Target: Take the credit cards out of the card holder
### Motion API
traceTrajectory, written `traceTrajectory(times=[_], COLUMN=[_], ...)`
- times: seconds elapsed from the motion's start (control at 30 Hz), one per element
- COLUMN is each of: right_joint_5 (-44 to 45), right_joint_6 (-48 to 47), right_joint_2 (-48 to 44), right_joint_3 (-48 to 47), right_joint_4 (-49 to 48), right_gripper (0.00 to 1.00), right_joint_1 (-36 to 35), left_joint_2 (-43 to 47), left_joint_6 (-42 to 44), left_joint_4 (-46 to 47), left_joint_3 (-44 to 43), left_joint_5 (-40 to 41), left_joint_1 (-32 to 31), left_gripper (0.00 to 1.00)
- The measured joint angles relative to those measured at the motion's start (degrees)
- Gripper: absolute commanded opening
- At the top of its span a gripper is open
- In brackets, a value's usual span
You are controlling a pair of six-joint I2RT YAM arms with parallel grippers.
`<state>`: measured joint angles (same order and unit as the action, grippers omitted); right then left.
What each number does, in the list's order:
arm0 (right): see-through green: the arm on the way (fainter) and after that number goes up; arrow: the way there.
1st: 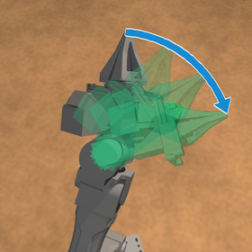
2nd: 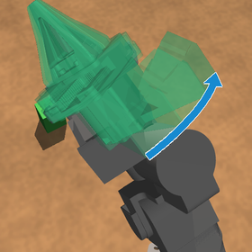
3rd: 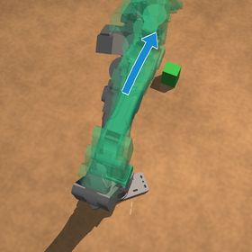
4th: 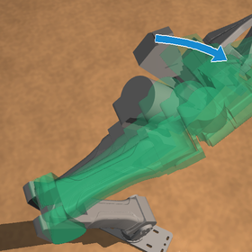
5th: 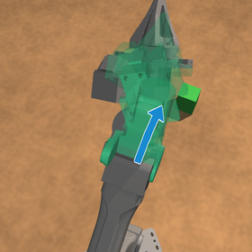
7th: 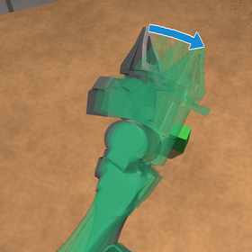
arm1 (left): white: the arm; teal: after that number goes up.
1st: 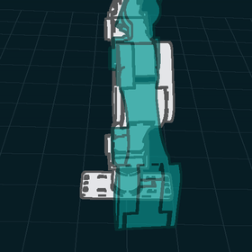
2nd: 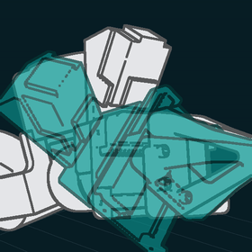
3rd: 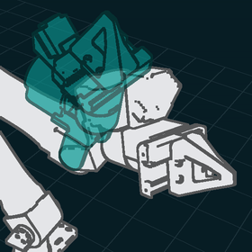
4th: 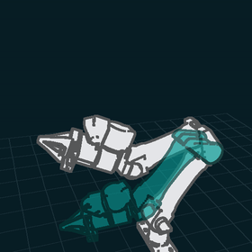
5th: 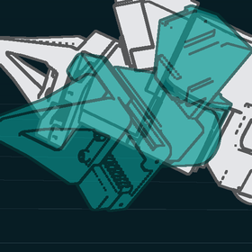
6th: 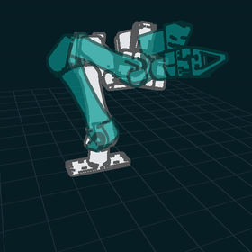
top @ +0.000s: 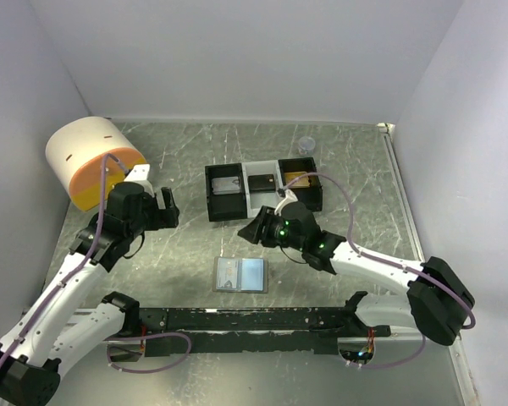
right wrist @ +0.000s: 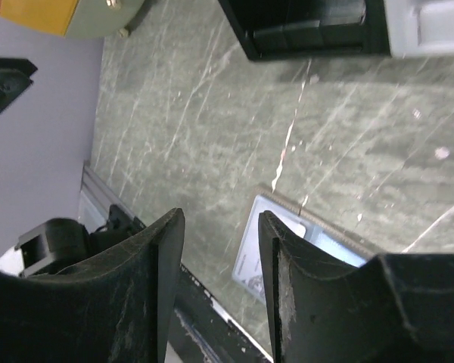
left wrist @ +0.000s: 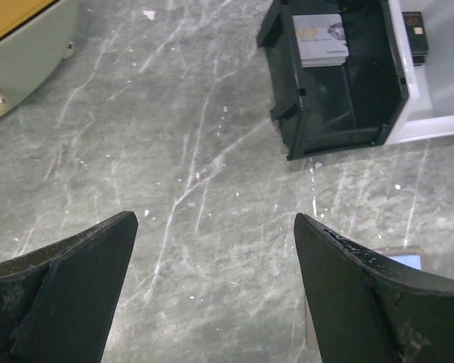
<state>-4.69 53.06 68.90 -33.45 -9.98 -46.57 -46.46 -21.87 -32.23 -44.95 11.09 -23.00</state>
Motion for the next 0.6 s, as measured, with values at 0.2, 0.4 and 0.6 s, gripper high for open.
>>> traceTrajectory(times=[0.2, 0.4, 0.6], right_joint_5=[-1.09, -0.7, -0.46], right_joint_6=[4.02, 6.4, 10.62], right_joint_2=[0.15, 2.75, 8.85], right_joint_3=[5.46, 6.71, 10.38], right_joint_4=[-2.25, -3.98, -10.58], right_gripper=[0.42, 0.39, 0.37], right_joint_1=[-3.3, -6.88, -10.23], left_joint_2=[-0.98, -1.46, -1.29], left_joint_6=[-1.07, -7.04, -13.07], left_joint_4=[2.14, 8.48, 14.73], left_joint_3=[1.01, 7.82, 16.7], left_joint_5=[-8.66, -21.38, -29.18], left_joint_1=[0.07, -0.15, -1.84], left_gripper=[0.87, 0.83, 0.78])
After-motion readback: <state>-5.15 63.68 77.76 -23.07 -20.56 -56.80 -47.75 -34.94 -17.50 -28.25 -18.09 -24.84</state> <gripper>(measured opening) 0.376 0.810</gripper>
